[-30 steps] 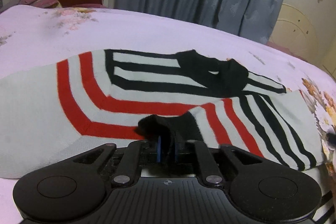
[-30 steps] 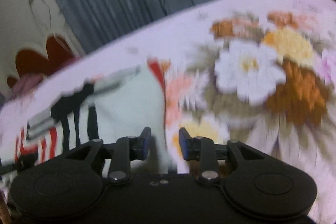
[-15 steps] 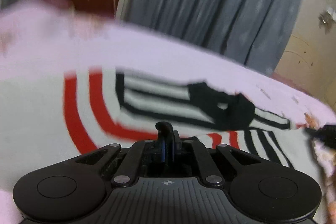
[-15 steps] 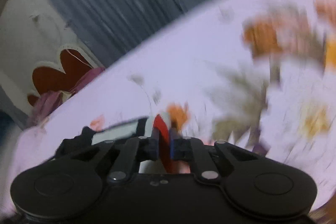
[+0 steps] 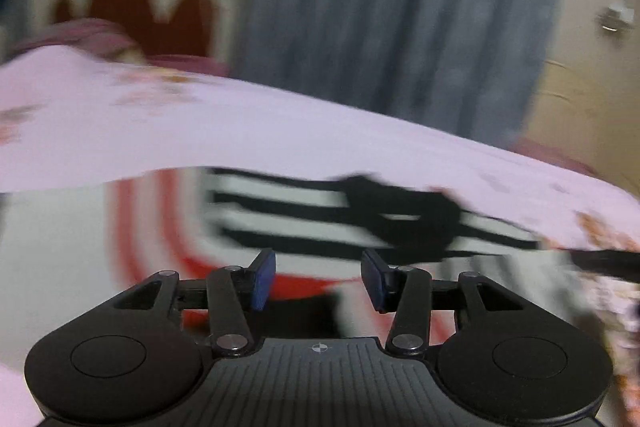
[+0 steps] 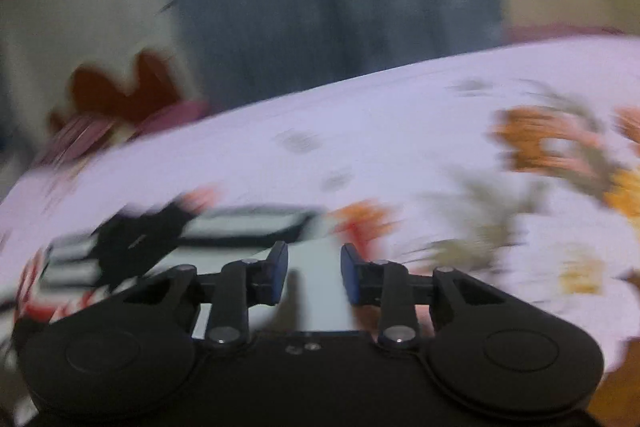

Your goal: Fold small clothes

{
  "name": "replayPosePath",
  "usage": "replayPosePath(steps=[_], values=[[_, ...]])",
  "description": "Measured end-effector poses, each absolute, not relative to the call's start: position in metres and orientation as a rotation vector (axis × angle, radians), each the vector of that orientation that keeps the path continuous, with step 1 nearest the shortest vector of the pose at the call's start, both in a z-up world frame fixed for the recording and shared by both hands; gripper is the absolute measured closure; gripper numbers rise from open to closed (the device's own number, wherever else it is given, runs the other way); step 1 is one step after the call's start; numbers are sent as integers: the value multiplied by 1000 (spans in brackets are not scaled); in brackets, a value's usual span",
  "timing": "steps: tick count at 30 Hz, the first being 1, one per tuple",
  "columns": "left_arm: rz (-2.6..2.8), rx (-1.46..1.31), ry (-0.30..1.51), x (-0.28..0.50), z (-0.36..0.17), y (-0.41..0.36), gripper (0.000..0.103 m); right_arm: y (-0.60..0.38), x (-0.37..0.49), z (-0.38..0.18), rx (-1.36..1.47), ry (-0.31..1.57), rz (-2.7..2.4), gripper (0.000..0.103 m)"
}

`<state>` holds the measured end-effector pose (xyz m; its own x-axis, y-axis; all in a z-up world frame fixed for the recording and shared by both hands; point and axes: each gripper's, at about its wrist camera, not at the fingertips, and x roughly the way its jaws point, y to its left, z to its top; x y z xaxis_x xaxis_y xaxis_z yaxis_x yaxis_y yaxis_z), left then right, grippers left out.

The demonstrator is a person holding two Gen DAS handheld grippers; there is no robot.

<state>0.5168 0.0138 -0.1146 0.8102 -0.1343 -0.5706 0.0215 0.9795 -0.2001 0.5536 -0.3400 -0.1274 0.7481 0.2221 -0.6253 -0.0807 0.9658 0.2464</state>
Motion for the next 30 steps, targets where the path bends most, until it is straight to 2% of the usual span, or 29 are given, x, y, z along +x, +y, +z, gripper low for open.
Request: replayPosePath(steps=[5,8,11,12,14,16,18,19,24,30], values=[[-244,-163,717,562,-139,-60,57,-269,562,-140,113,757,326,79],[-233,-140,730,565,-147,-52,57,-273,569,-145,74,784,286,84],[-142,-65,724,544,-149,-19,57,-323,571,-140,98,772,74,95],[-158,-88,718,539,-152,-8,57,-340,572,-142,114,787,38,103],[-168,-64,719,535,-151,-7,57,-356,575,-143,151,809,60,103],[-148,-36,729,535,-144,-15,57,-348,574,-138,94,819,68,98],[-172,-32,685,530,-128,-20,57,-338,568,-129,86,805,79,81],[-192,-24,666,525,-123,-27,57,-335,560,-124,87,789,85,79],[-272,45,760,514,-139,-60,57,-307,518,-135,29,818,101,80],[-279,6,710,495,-129,-45,57,-298,467,-125,-26,795,67,78]])
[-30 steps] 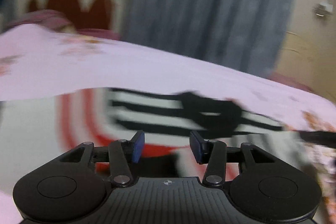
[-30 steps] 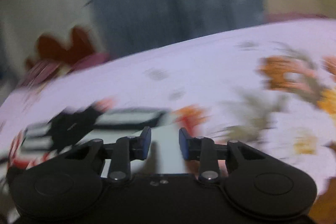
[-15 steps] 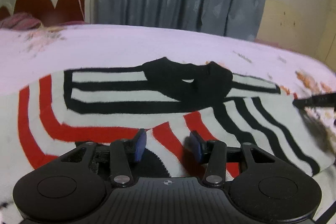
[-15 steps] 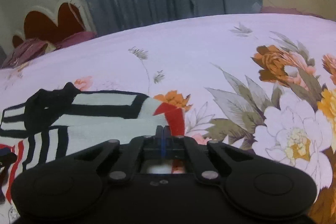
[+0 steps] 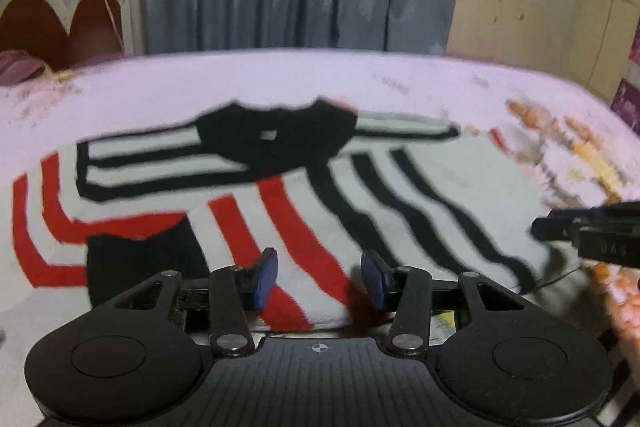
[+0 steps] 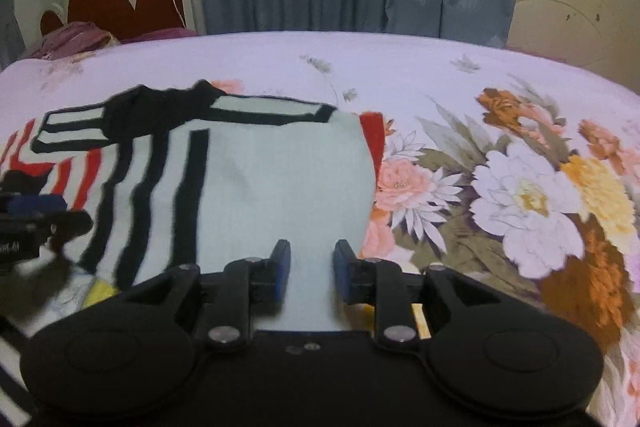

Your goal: Fold small clothes

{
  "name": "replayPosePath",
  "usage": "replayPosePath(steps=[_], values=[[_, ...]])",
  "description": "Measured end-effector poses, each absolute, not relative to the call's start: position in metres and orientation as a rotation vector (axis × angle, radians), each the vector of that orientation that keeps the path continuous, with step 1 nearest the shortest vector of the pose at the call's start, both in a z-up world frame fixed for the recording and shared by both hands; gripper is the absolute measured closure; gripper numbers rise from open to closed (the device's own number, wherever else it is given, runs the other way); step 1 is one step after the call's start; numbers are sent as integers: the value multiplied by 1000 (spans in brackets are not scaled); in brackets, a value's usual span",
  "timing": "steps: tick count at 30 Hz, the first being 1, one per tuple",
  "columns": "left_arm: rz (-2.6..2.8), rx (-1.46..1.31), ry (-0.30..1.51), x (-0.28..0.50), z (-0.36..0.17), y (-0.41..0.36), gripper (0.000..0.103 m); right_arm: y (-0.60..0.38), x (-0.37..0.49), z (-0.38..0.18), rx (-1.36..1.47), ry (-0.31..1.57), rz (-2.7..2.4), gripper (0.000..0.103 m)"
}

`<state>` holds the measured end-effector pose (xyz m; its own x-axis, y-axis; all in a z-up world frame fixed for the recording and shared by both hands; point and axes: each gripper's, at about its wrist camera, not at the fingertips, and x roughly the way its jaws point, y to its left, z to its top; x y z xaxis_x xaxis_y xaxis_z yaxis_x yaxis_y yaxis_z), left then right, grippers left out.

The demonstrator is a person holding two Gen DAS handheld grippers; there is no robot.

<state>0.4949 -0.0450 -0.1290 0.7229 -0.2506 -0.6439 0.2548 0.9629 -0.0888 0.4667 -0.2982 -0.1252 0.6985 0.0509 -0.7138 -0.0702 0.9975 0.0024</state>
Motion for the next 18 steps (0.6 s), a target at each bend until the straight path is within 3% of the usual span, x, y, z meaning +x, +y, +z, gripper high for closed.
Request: replayPosePath(steps=[6,9,13,18], values=[[-247,5,748,490,-136,-39,57,-292,458,-133,11,850,76,84],[-190,21,694,484,-130,-23,57,-287,454,-118,2,808,69,78],[-176,-23,750,493,-144,1,57,-287,464,-132,11,884,54,79],[-128,-60,708,478,-128,27,57,-289,456,-116,45,809,30,75]])
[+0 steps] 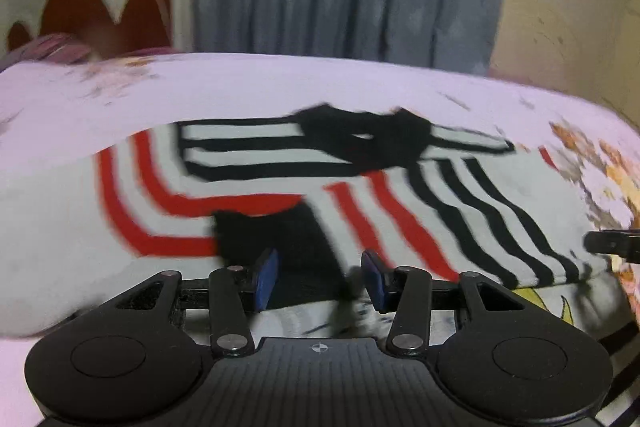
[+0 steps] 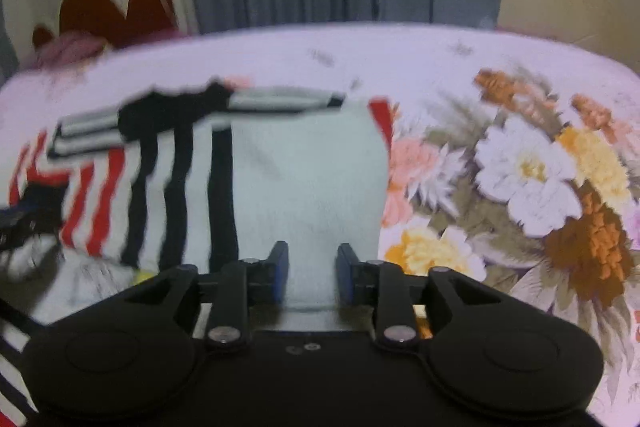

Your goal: Fold small clothes

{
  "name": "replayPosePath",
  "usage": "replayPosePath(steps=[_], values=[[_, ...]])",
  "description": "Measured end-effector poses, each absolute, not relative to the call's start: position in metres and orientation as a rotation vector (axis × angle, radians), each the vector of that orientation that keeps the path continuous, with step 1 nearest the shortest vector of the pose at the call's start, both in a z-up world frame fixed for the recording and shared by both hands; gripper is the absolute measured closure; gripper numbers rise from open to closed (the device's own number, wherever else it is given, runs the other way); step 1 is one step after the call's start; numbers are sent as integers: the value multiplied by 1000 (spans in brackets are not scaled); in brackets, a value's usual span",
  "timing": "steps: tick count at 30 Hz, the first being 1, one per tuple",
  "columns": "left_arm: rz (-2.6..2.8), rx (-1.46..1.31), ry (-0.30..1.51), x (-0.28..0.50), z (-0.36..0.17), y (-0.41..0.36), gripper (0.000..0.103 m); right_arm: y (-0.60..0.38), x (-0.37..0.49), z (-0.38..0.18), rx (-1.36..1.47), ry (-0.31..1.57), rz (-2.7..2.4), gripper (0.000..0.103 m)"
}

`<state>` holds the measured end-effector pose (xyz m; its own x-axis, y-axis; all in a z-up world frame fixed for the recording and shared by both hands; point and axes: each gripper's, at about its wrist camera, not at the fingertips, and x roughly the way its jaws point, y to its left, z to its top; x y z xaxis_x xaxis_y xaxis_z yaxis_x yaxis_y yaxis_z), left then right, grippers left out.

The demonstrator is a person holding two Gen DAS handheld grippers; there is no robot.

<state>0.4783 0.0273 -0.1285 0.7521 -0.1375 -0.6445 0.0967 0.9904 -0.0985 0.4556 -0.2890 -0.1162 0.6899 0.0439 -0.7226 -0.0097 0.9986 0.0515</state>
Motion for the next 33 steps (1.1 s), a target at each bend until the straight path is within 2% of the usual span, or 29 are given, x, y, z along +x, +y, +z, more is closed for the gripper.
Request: replayPosePath(steps=[8,15,23,25,26,28,33], values=[[212,-261,637,422,-126,180,57,-305,445,-99,172,723,-84,71],[505,-630,571,366,-149,336,58,-280,443,-102,173,751,-73,69],[565,-908,398,360,-173,404,59,-237,449,-89,148,742,-38,66],[581,-910,403,370,-177,410,81,-233,450,-84,137,734,-38,65],[582,-866,453,380,-177,410,99,-232,450,-84,137,735,-41,65],[562,-766,498,395,-169,402,99,-234,453,-85,144,747,-51,65],[370,-600,478,429,-130,344,99,-240,455,-91,162,766,-88,65]])
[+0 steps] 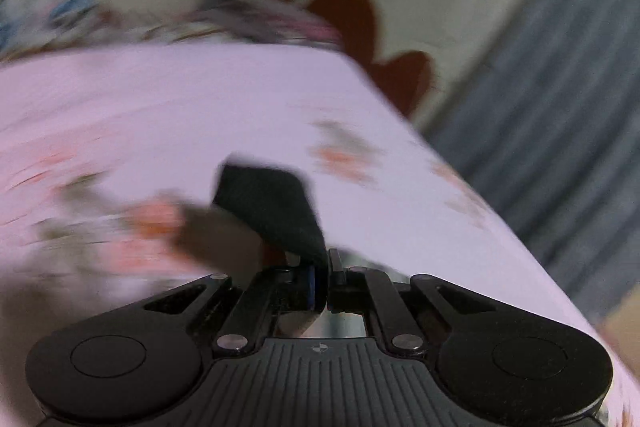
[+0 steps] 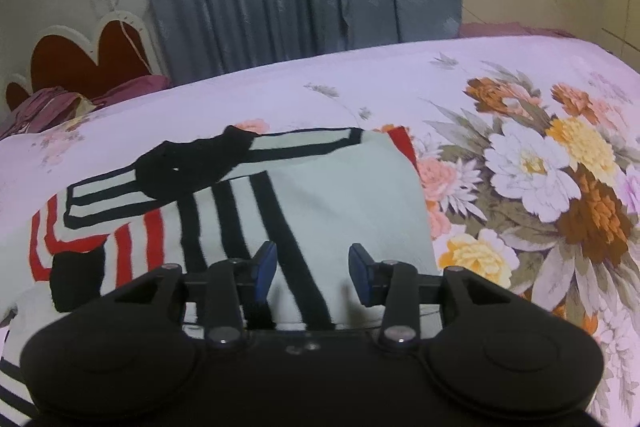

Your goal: Fold small clothes

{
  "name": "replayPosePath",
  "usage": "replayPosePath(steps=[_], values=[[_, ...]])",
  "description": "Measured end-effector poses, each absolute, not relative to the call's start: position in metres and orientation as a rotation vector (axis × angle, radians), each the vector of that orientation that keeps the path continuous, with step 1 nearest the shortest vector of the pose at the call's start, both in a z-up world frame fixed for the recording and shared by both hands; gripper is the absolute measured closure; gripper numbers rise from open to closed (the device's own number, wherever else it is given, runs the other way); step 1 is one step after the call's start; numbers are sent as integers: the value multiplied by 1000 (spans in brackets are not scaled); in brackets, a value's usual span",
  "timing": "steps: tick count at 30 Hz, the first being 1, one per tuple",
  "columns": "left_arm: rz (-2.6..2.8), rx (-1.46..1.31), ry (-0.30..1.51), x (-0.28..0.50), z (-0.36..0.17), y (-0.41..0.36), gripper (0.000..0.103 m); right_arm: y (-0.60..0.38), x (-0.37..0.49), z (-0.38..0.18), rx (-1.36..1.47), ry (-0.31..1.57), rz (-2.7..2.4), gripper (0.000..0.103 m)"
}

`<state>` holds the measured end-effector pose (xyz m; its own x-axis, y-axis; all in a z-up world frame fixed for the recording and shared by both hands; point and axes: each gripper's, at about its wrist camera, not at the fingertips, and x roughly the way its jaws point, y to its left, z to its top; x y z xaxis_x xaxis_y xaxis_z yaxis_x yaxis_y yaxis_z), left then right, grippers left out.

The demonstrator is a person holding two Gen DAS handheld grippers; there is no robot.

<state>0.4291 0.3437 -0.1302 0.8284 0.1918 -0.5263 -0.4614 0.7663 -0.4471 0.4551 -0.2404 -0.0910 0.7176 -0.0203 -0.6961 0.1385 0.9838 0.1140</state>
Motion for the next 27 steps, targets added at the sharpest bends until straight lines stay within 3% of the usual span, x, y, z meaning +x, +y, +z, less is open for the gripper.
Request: replayPosePath(steps=[11,17,20,22,23,24,27], values=[[-93,-219,563,513,-86,103,99,-261,446,-86,225,743,-99,65],[-281,-31,683,523,-107,-20,99,-278,445,-88,287,757,-102,64],[-339,18,790,528,-134,-58,99,-286,445,-92,324,781,-90,54],[-370,70,790,520,-140,-80,79,-289,444,-93,349,788,-77,48],[-405,74,783,513,-141,-82,53,-289,443,-93,365,786,-62,46],[-455,41,785,508,-139,-82,44,-290,443,-92,378,784,-49,46],[-449,27,736,492,-124,-65,44,-289,448,-93,439,781,5,46]])
